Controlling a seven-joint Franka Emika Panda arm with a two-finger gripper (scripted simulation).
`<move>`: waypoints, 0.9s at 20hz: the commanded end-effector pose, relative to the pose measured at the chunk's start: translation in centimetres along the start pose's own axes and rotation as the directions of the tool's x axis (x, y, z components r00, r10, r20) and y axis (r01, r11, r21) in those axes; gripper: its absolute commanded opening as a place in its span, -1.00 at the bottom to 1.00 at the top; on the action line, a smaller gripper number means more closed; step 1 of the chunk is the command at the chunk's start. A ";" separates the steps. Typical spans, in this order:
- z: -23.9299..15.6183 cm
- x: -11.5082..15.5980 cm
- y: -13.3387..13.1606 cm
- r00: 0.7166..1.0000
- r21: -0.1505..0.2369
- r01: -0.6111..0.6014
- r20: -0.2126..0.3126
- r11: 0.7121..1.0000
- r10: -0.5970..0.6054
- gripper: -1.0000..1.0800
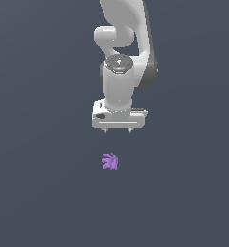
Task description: Pick up the object and move it to a goal position.
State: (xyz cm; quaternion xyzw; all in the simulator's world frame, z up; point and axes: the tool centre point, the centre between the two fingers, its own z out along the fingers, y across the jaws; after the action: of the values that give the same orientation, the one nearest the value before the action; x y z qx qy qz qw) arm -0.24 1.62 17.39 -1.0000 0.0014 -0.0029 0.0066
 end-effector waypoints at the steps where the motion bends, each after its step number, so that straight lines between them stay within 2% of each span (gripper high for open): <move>1: 0.0 0.0 0.0 1.000 0.000 0.000 0.000 1.000 0.000 0.92; 10: 0.2 -0.6 0.5 1.000 -0.032 0.003 0.016 0.999 -0.003 0.92; 18: 0.6 -0.1 0.7 1.000 -0.031 -0.003 0.015 1.000 0.003 0.92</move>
State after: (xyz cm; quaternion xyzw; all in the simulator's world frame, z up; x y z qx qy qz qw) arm -0.50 1.03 16.94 -0.9999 0.0016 0.0045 -0.0089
